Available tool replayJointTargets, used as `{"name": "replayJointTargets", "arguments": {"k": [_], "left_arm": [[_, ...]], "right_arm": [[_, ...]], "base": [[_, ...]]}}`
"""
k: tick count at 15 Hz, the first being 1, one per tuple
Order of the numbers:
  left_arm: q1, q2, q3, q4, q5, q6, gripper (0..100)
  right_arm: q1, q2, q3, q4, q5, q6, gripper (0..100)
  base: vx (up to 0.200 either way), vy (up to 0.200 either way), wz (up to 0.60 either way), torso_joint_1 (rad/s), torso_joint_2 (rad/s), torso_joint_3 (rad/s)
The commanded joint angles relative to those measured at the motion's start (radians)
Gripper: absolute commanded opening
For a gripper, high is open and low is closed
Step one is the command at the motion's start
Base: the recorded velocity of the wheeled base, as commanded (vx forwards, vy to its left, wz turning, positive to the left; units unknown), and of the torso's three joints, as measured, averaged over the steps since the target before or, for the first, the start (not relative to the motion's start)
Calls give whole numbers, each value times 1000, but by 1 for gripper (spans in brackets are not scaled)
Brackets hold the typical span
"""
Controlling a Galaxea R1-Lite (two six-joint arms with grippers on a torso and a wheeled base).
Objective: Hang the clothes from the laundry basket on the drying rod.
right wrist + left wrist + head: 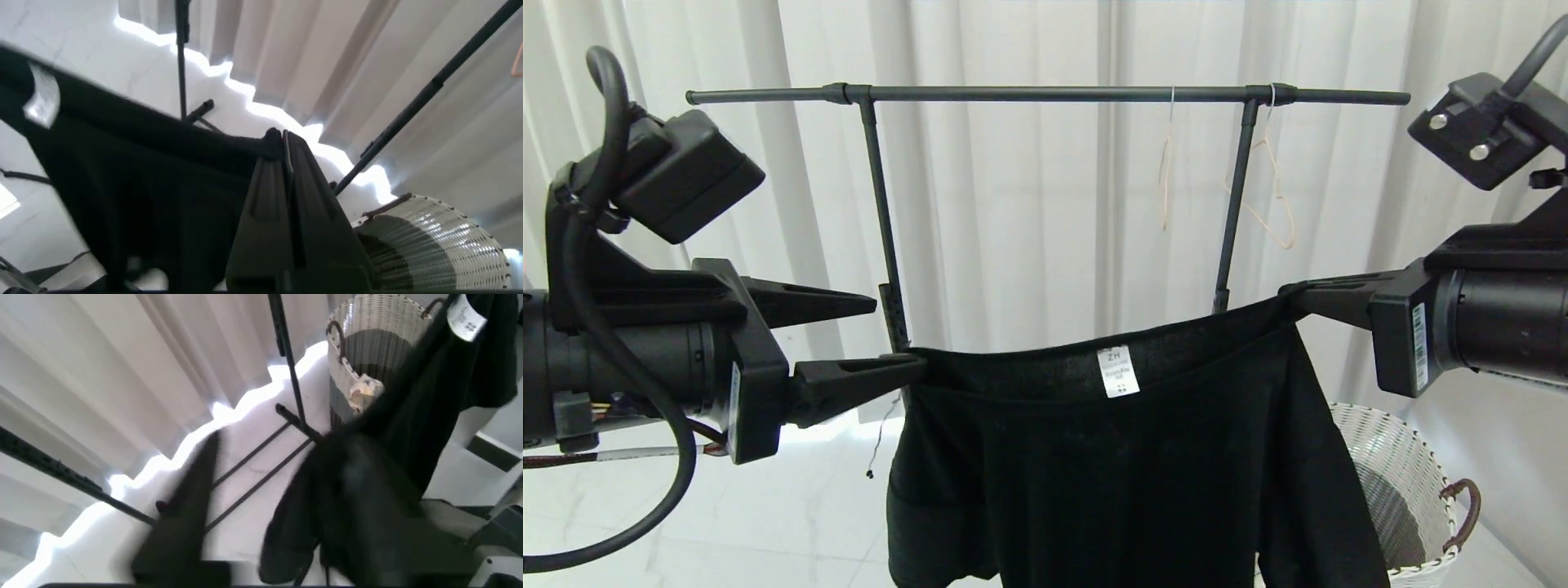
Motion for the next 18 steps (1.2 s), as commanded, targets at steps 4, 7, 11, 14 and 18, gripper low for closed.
{"name": "replayJointTargets", "arguments": {"k": [4, 7, 11, 14, 18], "left_arm": [[-11, -10, 7, -11, 3, 4, 100], [-9, -8, 29, -11, 3, 5, 100], [-9, -8, 47, -11, 2, 5, 100], [-11, -4, 59, -11, 0, 7, 0], [-11, -2, 92, -11, -3, -1, 0]], "right_arm": [[3, -13, -6, -1, 2, 0, 0], [17, -15, -23, -3, 4, -9, 0], [28, -32, -32, -3, 13, -57, 0], [63, -33, -40, -12, 13, -58, 0], [71, -24, -44, -13, 13, -60, 0]], "base": [[0, 0, 0, 0, 0, 0], [0, 0, 0, 0, 0, 0], [0, 0, 0, 0, 0, 0], [0, 0, 0, 0, 0, 0], [0, 0, 0, 0, 0, 0]]}}
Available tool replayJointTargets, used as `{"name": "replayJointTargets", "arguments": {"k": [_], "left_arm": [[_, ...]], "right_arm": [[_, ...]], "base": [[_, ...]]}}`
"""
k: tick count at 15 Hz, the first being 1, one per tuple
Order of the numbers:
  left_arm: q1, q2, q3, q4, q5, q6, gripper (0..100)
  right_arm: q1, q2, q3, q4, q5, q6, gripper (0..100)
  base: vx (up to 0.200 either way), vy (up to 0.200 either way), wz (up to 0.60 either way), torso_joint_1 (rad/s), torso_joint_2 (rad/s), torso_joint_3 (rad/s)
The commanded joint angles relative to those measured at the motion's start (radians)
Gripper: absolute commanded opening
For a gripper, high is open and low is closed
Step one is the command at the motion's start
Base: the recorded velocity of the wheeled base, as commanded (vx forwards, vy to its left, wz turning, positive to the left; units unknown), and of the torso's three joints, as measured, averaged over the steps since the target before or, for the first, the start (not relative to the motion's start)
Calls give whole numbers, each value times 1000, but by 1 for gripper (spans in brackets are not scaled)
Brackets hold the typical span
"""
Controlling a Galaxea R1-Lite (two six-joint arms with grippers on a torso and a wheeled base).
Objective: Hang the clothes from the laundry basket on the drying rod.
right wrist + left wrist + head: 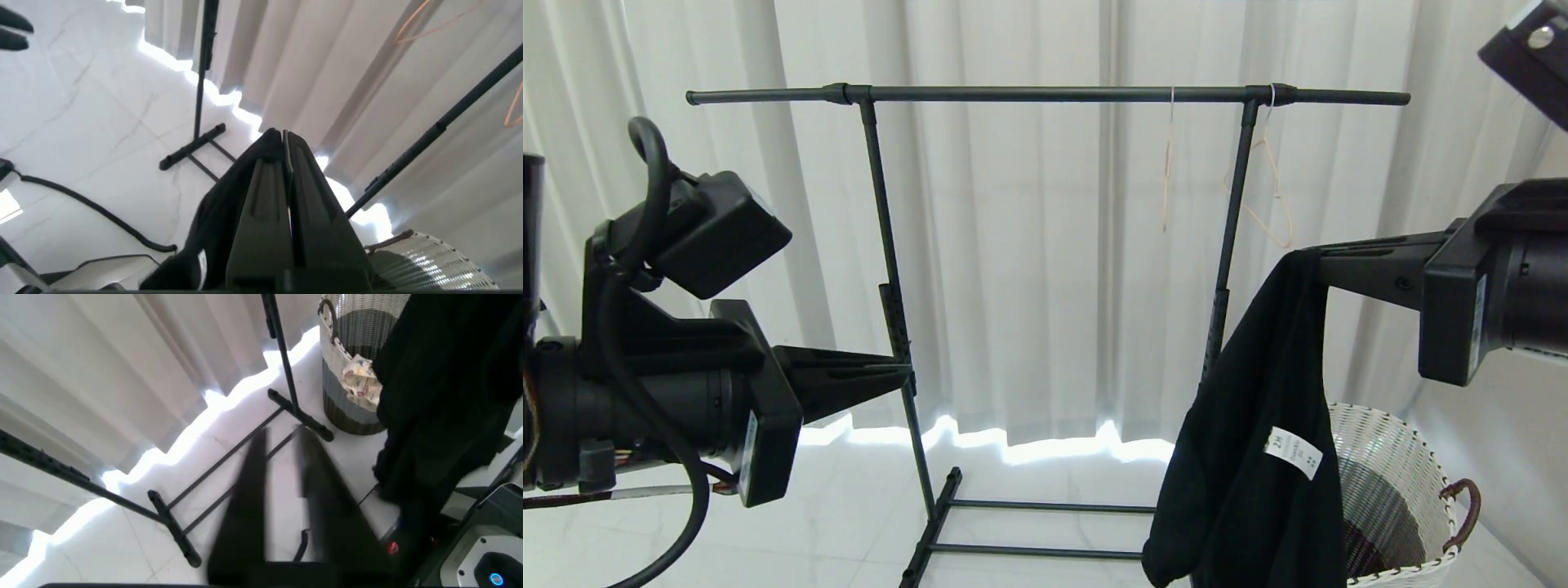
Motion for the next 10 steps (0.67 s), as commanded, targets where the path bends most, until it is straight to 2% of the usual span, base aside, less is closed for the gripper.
{"name": "replayJointTargets", "arguments": {"k": [1, 5, 6, 7, 9, 10], "left_arm": [[0, 3, 18, 0, -2, -2, 0], [0, 6, 28, -1, -2, -6, 0], [0, 9, 21, -1, -8, -14, 100], [0, 15, 18, -12, -42, -37, 100], [0, 17, 20, -75, -222, -132, 100], [0, 23, 20, -104, -286, -177, 100]], "right_arm": [[2, 9, -1, 1, 1, -2, 0], [2, 40, -5, -1, 26, -2, 0], [2, 54, -16, -1, 27, 0, 0], [2, 69, -28, -1, 27, 0, 0], [2, 117, -73, -1, 30, 0, 0], [2, 144, -100, -1, 41, -2, 0]], "base": [[0, 0, 0, 0, 0, 0], [0, 0, 0, 0, 0, 0], [0, 0, 0, 0, 0, 0], [0, 0, 0, 0, 0, 0], [0, 0, 0, 0, 0, 0], [0, 0, 0, 0, 0, 0]]}}
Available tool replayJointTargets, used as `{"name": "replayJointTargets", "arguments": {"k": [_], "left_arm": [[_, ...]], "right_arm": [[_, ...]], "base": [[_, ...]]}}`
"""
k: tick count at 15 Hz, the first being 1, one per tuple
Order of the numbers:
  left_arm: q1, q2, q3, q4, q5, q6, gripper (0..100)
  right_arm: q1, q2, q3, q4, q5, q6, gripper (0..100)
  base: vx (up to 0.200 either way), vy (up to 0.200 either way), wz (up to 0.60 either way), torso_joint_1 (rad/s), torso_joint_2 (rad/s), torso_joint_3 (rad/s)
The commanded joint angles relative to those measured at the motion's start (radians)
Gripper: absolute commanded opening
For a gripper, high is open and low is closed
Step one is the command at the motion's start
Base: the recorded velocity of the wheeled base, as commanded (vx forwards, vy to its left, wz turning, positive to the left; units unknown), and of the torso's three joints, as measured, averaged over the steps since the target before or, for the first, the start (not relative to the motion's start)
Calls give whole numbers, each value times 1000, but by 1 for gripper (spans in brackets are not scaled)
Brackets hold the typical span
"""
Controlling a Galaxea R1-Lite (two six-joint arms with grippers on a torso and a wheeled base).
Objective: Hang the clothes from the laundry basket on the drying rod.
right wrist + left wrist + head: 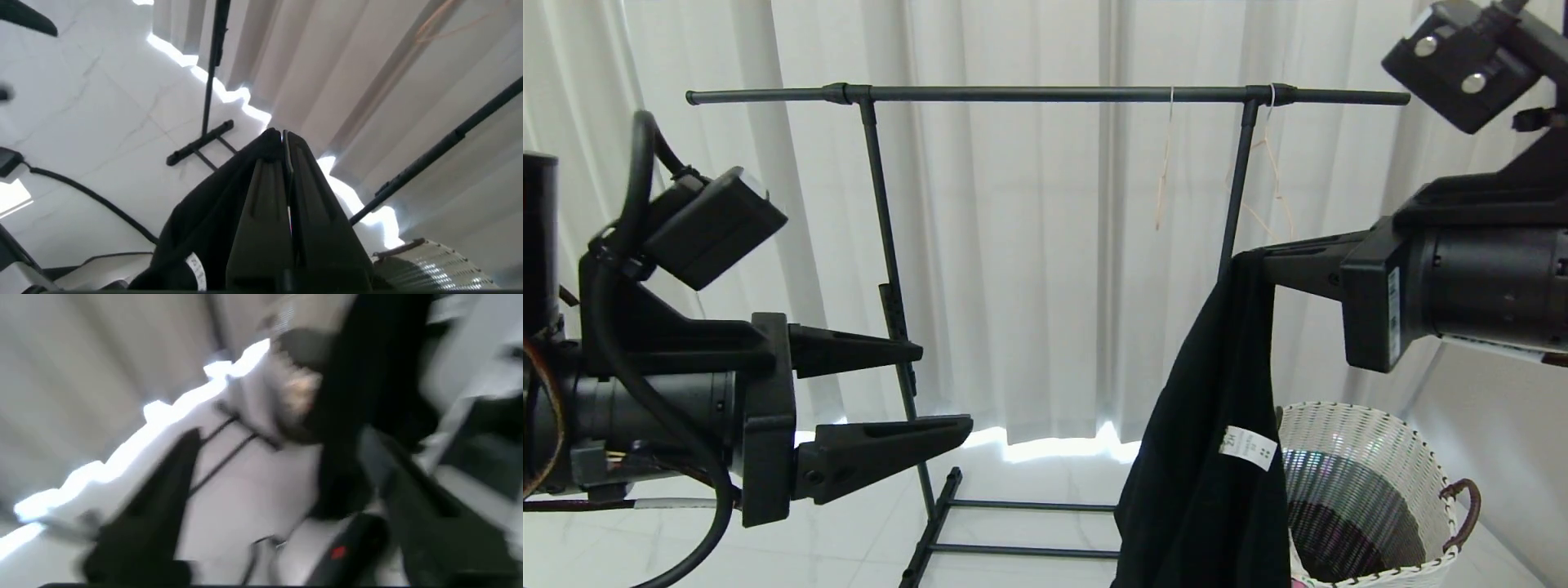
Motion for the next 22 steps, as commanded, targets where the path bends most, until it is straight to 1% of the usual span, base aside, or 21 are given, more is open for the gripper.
{"name": "replayJointTargets", "arguments": {"k": [1, 5, 9, 10, 12, 13, 16, 18, 20, 21, 22], "left_arm": [[-1, 29, 0, -33, -47, -52, 100], [-55, 138, -26, -37, -48, -52, 100], [-139, 277, -86, -53, -47, -52, 100], [-148, 294, -90, -54, -47, -52, 100], [-167, 380, -124, -56, -38, -51, 100], [-167, 412, -135, -54, -9, -51, 100], [-162, 486, -118, -67, 174, -45, 100], [-150, 490, -89, -82, 194, -39, 100], [-130, 484, -34, -82, 220, -20, 100], [-121, 478, -11, -83, 241, -5, 100], [-92, 458, 40, -83, 283, 41, 100]], "right_arm": [[0, 76, -63, 1, 19, -1, 0], [9, 146, -161, 1, 38, -3, 0], [23, 198, -201, -2, 39, 0, 0], [23, 205, -207, -2, 39, 2, 0], [23, 218, -230, -2, 52, 2, 0], [23, 218, -232, -2, 52, 3, 0], [23, 214, -229, -2, 52, 5, 0], [22, 212, -227, -2, 52, 5, 0], [20, 209, -227, -2, 52, 5, 0], [18, 205, -225, 0, 52, 5, 0], [8, 197, -224, 1, 50, 5, 0]], "base": [[0, 0, 0, 0, 0, 0], [0, 0, 0, 0, 0, 0], [0, 0, 0, 0, 0, 0], [0, 0, 0, 0, 0, 0], [0, 0, 0, 0, 0, 0], [0, 0, 0, 0, 0, 0], [0, 0, 0, 0, 0, 0], [0, 0, 0, 0, 0, 0], [0, 0, 0, 0, 0, 0], [0, 0, 0, 0, 0, 0], [0, 0, 0, 0, 0, 0]]}}
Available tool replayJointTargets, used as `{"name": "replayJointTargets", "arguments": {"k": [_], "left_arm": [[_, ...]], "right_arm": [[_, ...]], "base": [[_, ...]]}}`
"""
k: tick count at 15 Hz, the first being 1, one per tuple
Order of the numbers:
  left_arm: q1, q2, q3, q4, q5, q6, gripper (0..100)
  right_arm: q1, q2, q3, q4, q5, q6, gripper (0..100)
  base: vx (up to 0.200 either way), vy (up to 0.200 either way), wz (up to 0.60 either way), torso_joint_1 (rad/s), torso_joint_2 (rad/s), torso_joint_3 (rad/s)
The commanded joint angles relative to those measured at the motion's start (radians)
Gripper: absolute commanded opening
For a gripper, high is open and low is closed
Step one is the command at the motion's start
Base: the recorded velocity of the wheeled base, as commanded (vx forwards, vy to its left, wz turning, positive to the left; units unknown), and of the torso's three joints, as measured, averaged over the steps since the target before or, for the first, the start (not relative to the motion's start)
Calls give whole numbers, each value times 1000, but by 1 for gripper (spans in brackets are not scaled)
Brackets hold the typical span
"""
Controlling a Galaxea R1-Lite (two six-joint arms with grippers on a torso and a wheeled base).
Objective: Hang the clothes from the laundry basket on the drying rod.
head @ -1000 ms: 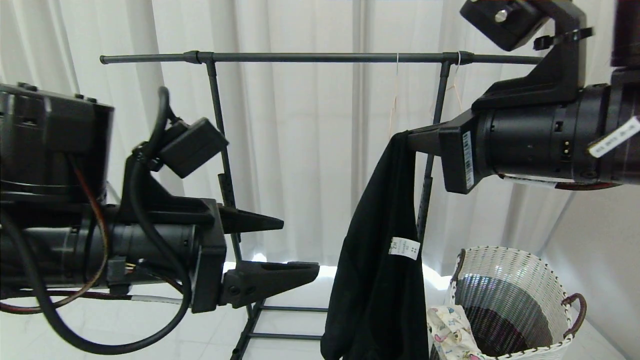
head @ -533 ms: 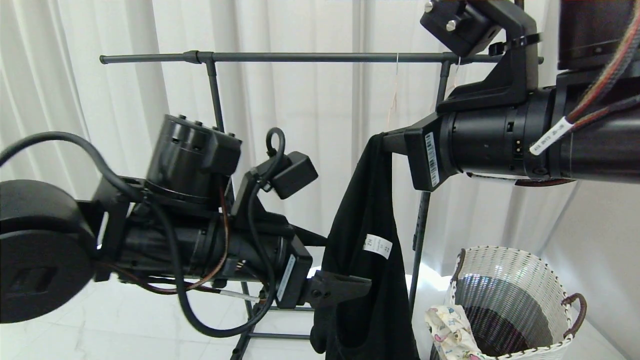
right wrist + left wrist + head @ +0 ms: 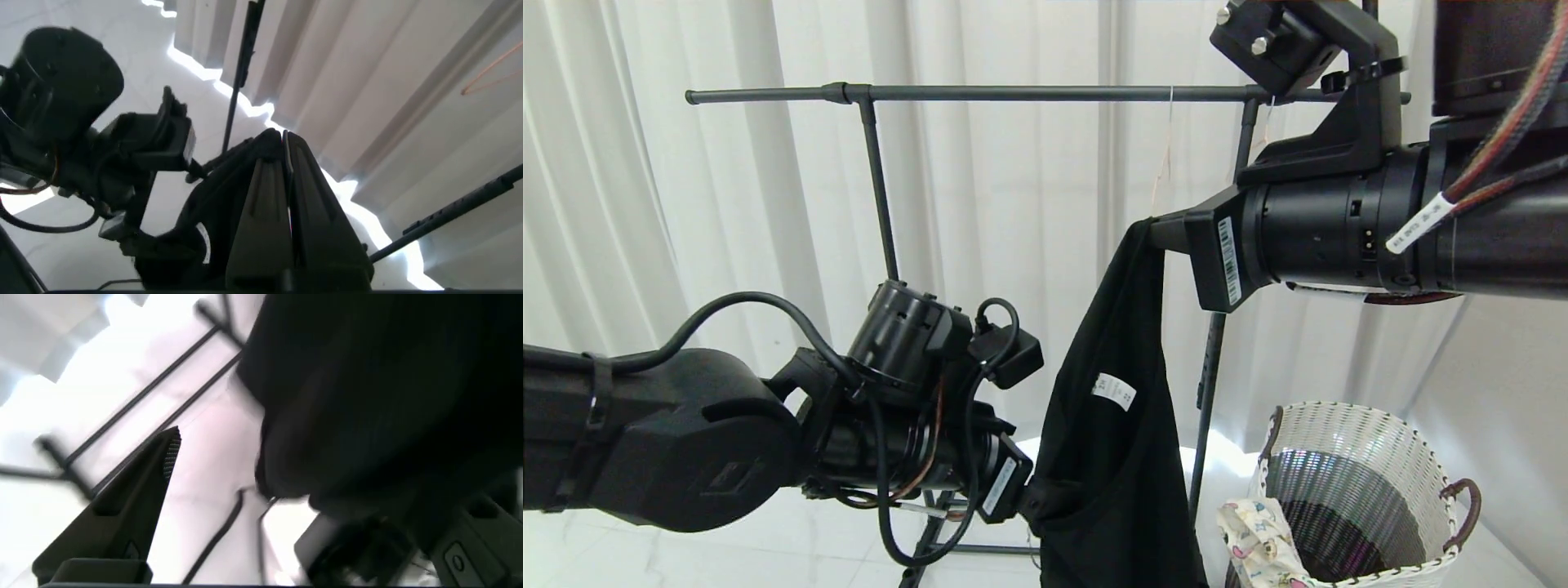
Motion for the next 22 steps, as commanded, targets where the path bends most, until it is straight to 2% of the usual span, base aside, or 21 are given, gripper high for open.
{"name": "replayJointTargets", "arguments": {"k": [1, 7, 8, 11, 13, 14, 17, 18, 19, 22], "left_arm": [[45, -39, 70, 0, 21, 39, 100], [98, -137, 136, 0, 22, 44, 100], [98, -146, 135, 0, 22, 44, 0], [97, -181, 135, -5, 27, 44, 0], [101, -207, 135, -93, 34, 45, 0], [126, -214, 116, -163, 70, 45, 0], [127, -246, -13, -132, 96, 39, 0], [123, -260, -151, 7, 91, 39, 0], [115, -263, -249, 99, 85, 37, 0], [46, -263, -565, 421, 65, -19, 0]], "right_arm": [[-18, -24, 10, 5, -2, 0, 0], [-41, -96, 90, 19, -6, -5, 0], [-41, -104, 106, 19, -8, -6, 0], [-42, -142, 151, 19, -11, -5, 0], [-57, -185, 203, 19, -11, -5, 0], [-59, -243, 261, 37, -12, -5, 0], [-59, -366, 346, 133, -49, -5, 0], [-68, -401, 358, 140, -60, -3, 0], [-85, -404, 356, 139, -60, -3, 0], [-120, -396, 320, 125, -62, -5, 0]], "base": [[0, 0, 0, 0, 0, 0], [0, 0, 0, 0, 0, 0], [0, 0, 0, 0, 0, 0], [0, 0, 0, 0, 0, 0], [0, 0, 0, 0, 0, 0], [0, 0, 0, 0, 0, 0], [0, 0, 0, 0, 0, 0], [0, 0, 0, 0, 0, 0], [0, 0, 0, 0, 0, 0], [0, 0, 0, 0, 0, 0]]}}
